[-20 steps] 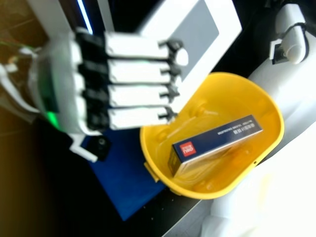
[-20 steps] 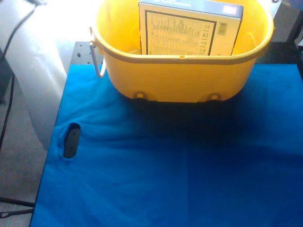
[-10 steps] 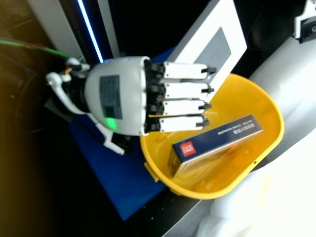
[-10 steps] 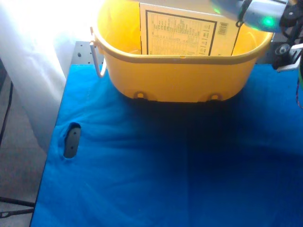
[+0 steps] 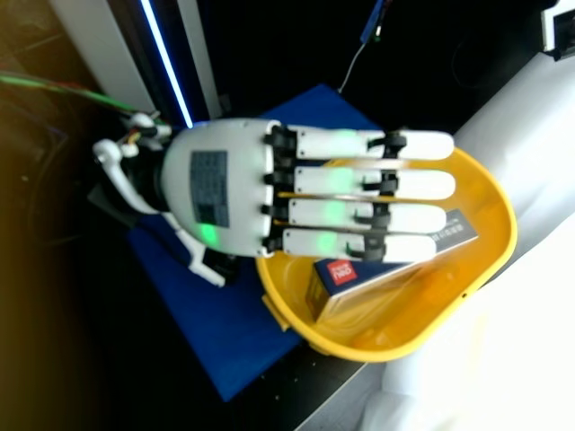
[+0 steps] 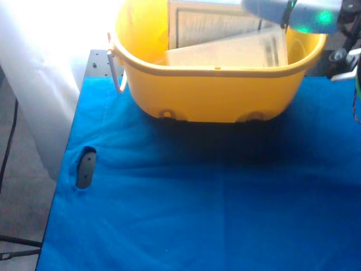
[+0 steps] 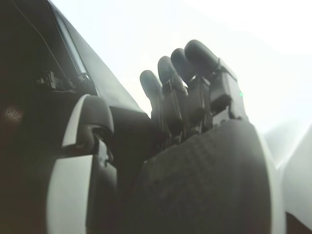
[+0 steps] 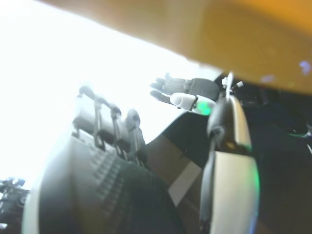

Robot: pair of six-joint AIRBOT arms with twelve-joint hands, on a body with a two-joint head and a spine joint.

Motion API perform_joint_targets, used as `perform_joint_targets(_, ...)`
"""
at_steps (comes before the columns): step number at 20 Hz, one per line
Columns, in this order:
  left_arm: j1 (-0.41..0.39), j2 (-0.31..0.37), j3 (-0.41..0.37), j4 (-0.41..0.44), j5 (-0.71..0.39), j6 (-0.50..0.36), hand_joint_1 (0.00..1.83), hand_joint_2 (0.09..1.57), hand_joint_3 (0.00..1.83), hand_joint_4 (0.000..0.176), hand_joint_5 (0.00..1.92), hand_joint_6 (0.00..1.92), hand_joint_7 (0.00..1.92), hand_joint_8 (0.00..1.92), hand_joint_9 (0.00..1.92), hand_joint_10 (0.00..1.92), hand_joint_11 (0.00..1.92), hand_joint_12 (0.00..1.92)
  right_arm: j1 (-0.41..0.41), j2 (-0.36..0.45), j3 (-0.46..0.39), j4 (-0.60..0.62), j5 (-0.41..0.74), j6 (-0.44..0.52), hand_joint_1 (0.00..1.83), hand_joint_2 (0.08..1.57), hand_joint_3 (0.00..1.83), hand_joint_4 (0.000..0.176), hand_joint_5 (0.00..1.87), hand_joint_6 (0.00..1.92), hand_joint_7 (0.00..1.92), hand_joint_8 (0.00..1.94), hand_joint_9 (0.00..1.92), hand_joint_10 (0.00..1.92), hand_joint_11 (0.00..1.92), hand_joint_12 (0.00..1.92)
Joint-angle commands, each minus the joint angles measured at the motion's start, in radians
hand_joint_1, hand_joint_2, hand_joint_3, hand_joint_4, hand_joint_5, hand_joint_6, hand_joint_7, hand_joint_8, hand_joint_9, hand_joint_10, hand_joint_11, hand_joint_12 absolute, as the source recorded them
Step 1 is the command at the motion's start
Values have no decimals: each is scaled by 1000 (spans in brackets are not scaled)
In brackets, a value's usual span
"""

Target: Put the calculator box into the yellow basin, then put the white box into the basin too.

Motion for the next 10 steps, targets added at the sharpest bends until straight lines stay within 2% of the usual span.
perform_joint_targets(1,-19,10,-7,-3,-129,-2,832,1303,3,72,554,1373,532,76,184,1043,38,1636,20,0,7,-34,-116,8,927,947,9,105,0,0,0,0,0,0,0,0)
perform_joint_targets(2,-19,13,-10,-2,-129,-2,839,1322,3,98,579,1530,534,144,184,1074,45,1641,23,0,9,-34,-116,8,927,948,8,104,0,0,0,0,0,0,0,0)
perform_joint_targets(3,-21,19,-16,2,-128,-2,850,1327,1,89,585,1561,500,237,187,1079,54,1631,29,0,9,-34,-116,8,931,958,12,106,0,0,0,0,0,0,0,0)
perform_joint_targets(4,-20,22,-19,3,-128,-2,862,1259,0,0,403,1064,480,276,199,1062,69,1606,29,0,9,-34,-116,8,932,965,14,101,5,2,0,0,0,0,0,0)
perform_joint_targets(5,-20,26,-23,4,-129,-2,855,1257,0,0,300,845,398,386,181,1083,59,1616,29,1,8,-34,-116,8,927,976,17,79,28,11,0,0,0,0,0,0)
perform_joint_targets(6,-20,35,-31,8,-130,-2,859,1254,0,0,258,818,309,542,156,1143,59,1630,29,1,6,-34,-116,10,920,990,20,51,41,15,0,0,0,0,0,0)
perform_joint_targets(7,-19,47,-45,15,-135,-2,854,1241,0,0,291,738,291,539,175,1054,57,1562,29,3,2,-34,-122,20,929,989,15,51,95,34,0,0,0,0,0,0)
perform_joint_targets(8,-19,54,-53,20,-139,-2,854,1241,0,0,291,738,291,539,175,1054,57,1562,29,4,-1,-34,-136,30,929,989,15,51,95,34,0,0,0,0,0,0)
perform_joint_targets(10,-16,82,-90,37,-162,-3,824,1242,0,0,386,673,359,505,203,1044,70,1560,28,20,-6,-34,-154,57,944,1081,5,2,362,75,123,4,31,6,0,0)
